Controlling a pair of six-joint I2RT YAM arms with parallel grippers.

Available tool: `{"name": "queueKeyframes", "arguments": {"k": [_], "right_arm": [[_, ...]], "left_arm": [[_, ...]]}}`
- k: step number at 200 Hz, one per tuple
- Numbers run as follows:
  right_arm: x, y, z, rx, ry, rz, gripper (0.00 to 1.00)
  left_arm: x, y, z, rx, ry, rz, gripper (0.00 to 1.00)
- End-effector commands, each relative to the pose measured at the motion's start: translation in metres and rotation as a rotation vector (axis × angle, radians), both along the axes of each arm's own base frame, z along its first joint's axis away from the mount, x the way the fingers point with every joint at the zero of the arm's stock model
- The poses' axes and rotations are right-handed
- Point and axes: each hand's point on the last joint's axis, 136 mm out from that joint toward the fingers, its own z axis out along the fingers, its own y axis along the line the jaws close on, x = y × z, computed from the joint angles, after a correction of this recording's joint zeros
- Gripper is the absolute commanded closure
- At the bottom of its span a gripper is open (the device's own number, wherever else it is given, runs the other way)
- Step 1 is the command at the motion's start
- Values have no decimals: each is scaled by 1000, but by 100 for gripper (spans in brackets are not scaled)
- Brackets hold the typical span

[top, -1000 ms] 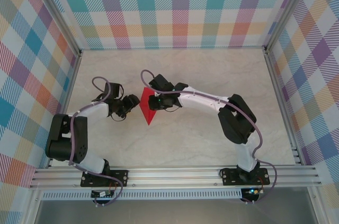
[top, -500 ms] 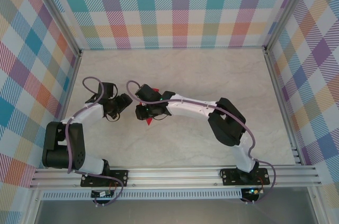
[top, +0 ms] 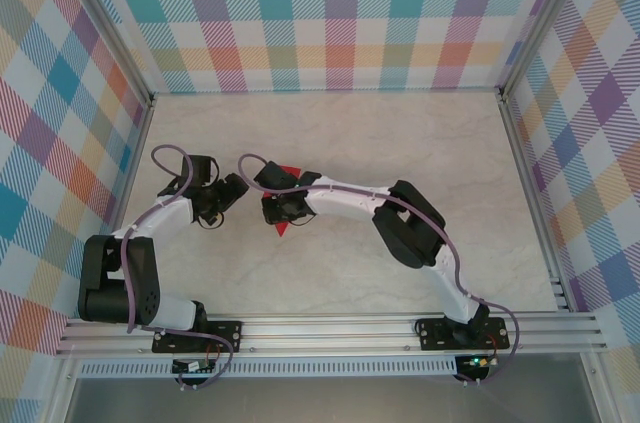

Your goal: Fold a paper plane with a square sheet of paper (pick it up from the middle)

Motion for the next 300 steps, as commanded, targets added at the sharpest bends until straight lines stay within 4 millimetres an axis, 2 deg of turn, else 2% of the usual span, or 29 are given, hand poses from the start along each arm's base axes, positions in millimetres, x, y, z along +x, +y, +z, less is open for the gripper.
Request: {"name": "queueKeyframes", "arguments": {"k": [1,43,91,124,150,185,210,240,260,300], "right_arm": [[-1,-17,-10,-38,17,-14,75],[-17,-25,-24,-40,84,82,77],[-29,-44,-25,-42,103,124,78],[-46,-69,-21,-16,111,218,78],[-60,-93,-20,-6,112,304,78],[-68,-118,-18,15,101,354,78],[-68,-120,-10,52,84,358,78],[-65,-119,-5,67,60,357,78],[-64,-122,-5,65,49,343,78],[-57,-131,-5,62,23,284,78]], "left_arm": [[-6,0,0,-11,14,-25,13],[-4,-9,0,-47,14,-64,13],[-1,-21,2,-102,2,-116,15],[2,-38,6,-155,-19,-176,19],[5,-63,16,-211,-58,-262,23],[6,-112,29,-285,-95,-411,40],[8,-152,34,-350,-117,-506,56],[11,-191,28,-374,-103,-584,69],[15,-200,13,-353,-64,-580,75],[20,-195,-14,-300,2,-527,81]]}}
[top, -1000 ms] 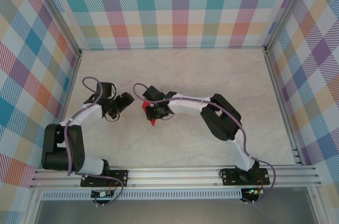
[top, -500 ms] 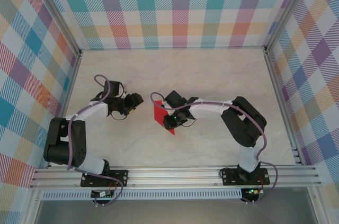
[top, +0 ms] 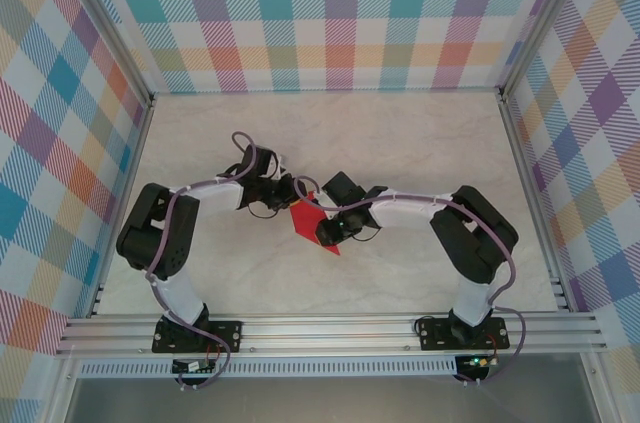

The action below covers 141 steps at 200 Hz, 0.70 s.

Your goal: Fold a paper plane with a square sheet of paper (pick it up from the middle)

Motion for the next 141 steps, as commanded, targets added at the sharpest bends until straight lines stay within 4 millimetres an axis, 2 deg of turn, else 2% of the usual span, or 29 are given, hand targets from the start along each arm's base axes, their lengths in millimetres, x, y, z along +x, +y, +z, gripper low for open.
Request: {"name": "queueKeyframes", "arguments": {"k": [1,33,75,101,114,141], "right_arm": [[6,-4,6,19,-36,-34,78],[15,-12,2,-5,-63,-97,77],[33,-22,2,-62,-127,-190,77],[41,-23,15,-49,-178,-214,75],[45,-24,30,-17,-223,-224,69],[47,-29,60,52,-327,-228,44]], "left_arm": [[8,-1,-5,32,9,25,81],[3,6,-26,125,65,47,85],[0,18,-36,202,89,82,87],[0,17,-39,221,97,75,87],[0,16,-42,234,107,68,87],[0,20,-46,292,121,57,87]]}}
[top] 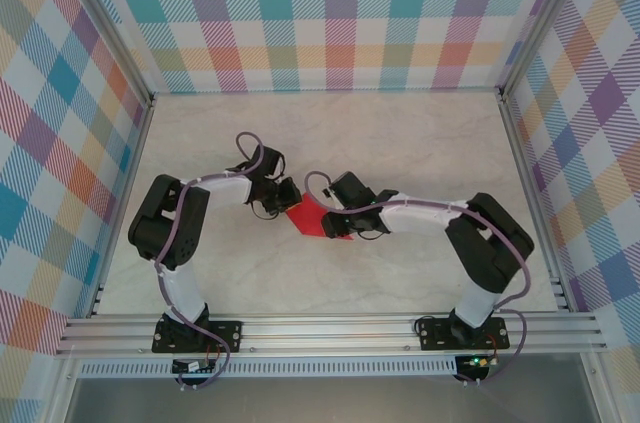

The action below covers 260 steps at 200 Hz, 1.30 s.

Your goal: Fold a paper plane with a square sheet of paper (pick it up from the middle)

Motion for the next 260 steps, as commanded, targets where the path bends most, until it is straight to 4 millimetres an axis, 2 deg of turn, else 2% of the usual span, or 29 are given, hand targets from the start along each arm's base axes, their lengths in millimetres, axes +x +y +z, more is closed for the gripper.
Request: {"name": "queueKeyframes", "arguments": {"k": [1,8,11,22,34,37,42,61,83,104,124,150,164,196,260], "right_arm": [[14,-2,38,74,-142,-22,43],[14,-3,43,81,-164,-12,34],[13,-3,44,81,-172,-5,29],[13,-5,48,77,-200,17,15],[13,-6,49,63,-233,43,6],[14,-7,49,60,-241,49,1],[14,-7,50,57,-260,62,0],[12,-3,55,59,-358,144,0],[1,5,60,46,-517,307,0],[-12,15,61,39,-576,455,5],[-19,21,51,-4,-610,558,9],[-28,33,38,-66,-648,703,21],[-32,40,32,-101,-676,770,23],[-37,52,16,-189,-720,893,38],[-26,55,-5,-340,-773,984,42]], "left_arm": [[-6,3,-11,88,35,-28,87],[-3,2,-9,101,24,-32,87],[-9,5,-12,119,52,-35,87],[-10,8,-14,144,66,-38,87],[-11,10,-15,168,80,-42,87],[-11,10,-15,172,80,-45,87],[-12,10,-16,180,88,-46,87],[-12,12,-16,211,105,-53,87],[-12,12,-15,231,120,-56,87],[-10,12,-14,247,133,-58,87],[-9,11,-13,254,143,-64,87],[-9,10,-14,259,154,-74,87],[-9,10,-15,262,159,-80,87],[-7,8,-14,259,162,-90,87],[-9,7,-14,259,168,-108,87]]}}
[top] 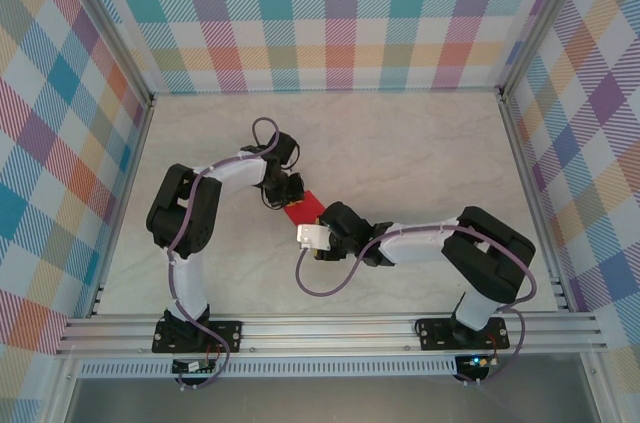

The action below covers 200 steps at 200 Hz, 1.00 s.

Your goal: Fold a paper plane with a square sheet of paper (pick it up from the middle)

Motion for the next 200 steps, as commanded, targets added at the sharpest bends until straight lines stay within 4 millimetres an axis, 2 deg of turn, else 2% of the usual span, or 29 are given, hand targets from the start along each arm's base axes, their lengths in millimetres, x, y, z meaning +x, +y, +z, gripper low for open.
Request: {"name": "queueKeyframes", "arguments": {"k": [1,47,84,109,142,200], "right_arm": [[10,11,6,-28,-87,51,42],[15,10,0,-70,-132,61,44],[14,6,-7,-105,-125,69,36],[14,5,-7,-116,-106,63,34],[21,5,-8,-131,-125,46,43],[38,8,10,-88,-223,3,58]], "left_arm": [[-11,5,-12,48,58,-22,87],[-12,3,-15,43,68,-30,87],[-12,3,-15,40,71,-34,87],[-13,3,-15,39,73,-39,87],[-13,2,-13,39,70,-49,87],[-15,3,-15,44,74,-65,87]]}}
